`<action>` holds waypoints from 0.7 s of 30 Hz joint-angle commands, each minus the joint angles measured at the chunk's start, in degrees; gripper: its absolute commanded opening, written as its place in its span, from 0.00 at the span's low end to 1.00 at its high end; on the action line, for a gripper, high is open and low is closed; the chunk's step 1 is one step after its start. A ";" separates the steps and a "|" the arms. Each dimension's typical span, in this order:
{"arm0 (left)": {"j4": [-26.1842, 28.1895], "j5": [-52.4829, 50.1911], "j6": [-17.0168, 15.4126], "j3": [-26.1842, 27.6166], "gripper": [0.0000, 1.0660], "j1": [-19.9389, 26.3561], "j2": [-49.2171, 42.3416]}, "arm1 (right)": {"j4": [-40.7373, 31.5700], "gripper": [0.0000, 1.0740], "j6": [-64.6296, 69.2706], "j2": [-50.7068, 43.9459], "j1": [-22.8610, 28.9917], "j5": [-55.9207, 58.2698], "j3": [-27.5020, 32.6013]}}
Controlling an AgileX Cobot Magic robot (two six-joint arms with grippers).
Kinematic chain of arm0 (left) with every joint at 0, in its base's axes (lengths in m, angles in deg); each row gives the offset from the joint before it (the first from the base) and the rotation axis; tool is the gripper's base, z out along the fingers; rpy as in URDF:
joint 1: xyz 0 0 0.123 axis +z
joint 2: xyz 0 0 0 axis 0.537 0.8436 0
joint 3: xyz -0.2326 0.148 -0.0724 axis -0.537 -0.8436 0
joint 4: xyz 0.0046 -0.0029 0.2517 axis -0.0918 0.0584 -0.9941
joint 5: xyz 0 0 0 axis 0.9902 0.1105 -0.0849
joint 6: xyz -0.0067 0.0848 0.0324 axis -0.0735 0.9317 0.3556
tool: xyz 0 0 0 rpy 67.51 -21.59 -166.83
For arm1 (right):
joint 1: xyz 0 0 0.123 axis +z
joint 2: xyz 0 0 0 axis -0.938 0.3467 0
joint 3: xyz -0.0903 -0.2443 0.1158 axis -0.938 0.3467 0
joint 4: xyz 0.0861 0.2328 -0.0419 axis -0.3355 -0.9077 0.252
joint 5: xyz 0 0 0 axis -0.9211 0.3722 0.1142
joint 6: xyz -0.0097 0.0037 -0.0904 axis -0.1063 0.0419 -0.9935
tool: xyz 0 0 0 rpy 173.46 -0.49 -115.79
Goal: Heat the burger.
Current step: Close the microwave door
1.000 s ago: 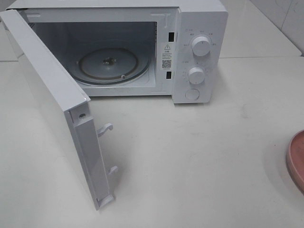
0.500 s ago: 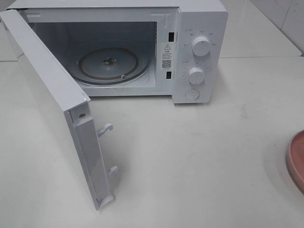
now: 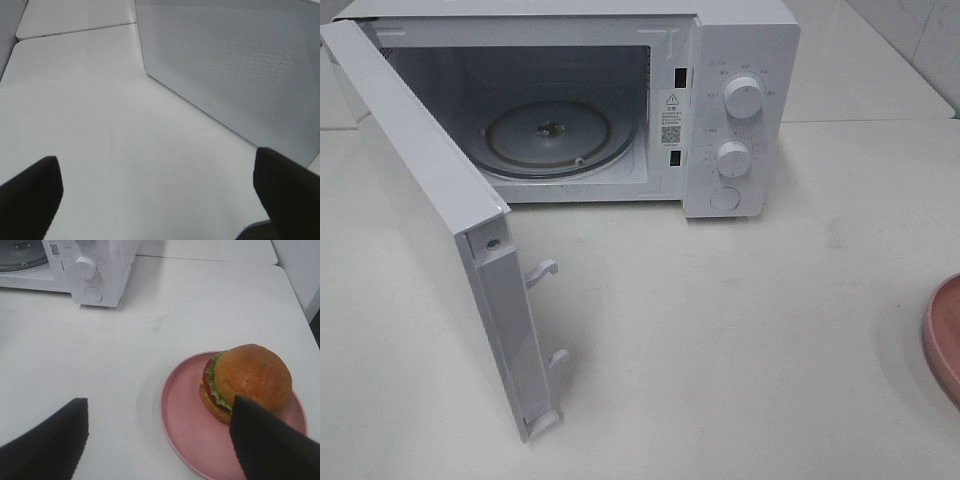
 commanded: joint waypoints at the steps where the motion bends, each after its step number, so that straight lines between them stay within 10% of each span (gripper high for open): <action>1: 0.40 -0.17 -0.23 -0.11 0.91 0.00 -1.09 | -0.11 0.71 0.29 -1.60 -0.17 -0.69 0.11; 21: 2.92 -0.52 -0.29 -0.06 0.90 0.00 -0.86 | -0.11 0.71 0.23 -1.60 -0.17 -0.69 0.11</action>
